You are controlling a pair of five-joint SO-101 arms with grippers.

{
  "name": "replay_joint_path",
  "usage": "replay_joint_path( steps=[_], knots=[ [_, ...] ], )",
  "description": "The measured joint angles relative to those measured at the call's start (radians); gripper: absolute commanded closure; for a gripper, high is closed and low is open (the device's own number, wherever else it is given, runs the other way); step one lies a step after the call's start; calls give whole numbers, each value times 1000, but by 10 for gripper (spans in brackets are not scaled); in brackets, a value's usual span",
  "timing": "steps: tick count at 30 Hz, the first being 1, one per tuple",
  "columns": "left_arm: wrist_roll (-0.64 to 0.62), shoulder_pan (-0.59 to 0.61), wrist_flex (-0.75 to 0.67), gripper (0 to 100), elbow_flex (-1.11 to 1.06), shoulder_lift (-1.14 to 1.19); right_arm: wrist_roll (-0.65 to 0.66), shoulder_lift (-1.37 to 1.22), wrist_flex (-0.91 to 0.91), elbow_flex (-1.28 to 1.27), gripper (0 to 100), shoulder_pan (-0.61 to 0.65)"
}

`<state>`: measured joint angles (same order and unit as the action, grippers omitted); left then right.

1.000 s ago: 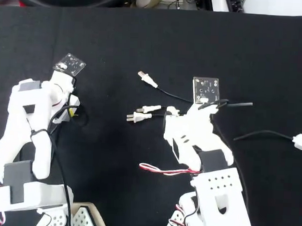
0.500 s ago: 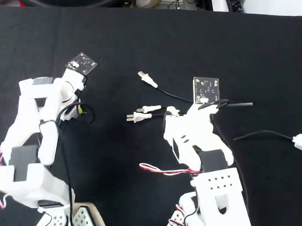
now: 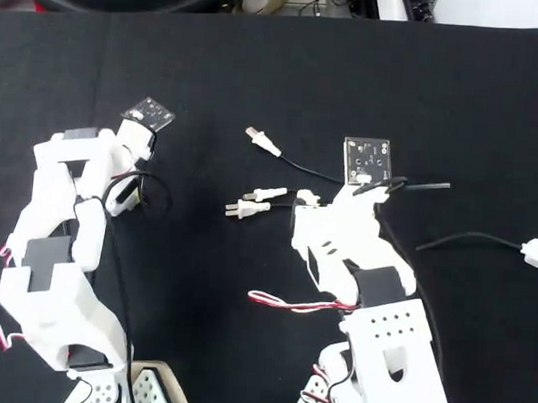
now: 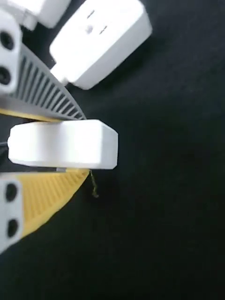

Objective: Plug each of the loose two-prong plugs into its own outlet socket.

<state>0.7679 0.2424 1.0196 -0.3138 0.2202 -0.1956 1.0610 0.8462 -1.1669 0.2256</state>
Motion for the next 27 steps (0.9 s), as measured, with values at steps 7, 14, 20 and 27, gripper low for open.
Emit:
replay_joint_path(
  steps=[7,14,20,27],
  knots=[
    [0,-137,235,971,-37,-196,0,0,0,0,987,0],
    [-11,-448,146,966,-413,-511,20,0,0,0,987,-26],
    [-21,-532,-43,970,-666,-689,25,0,0,6,987,-28],
    [-175,-821,-83,970,-647,-721,61,0,114,138,987,-157]
  ],
)
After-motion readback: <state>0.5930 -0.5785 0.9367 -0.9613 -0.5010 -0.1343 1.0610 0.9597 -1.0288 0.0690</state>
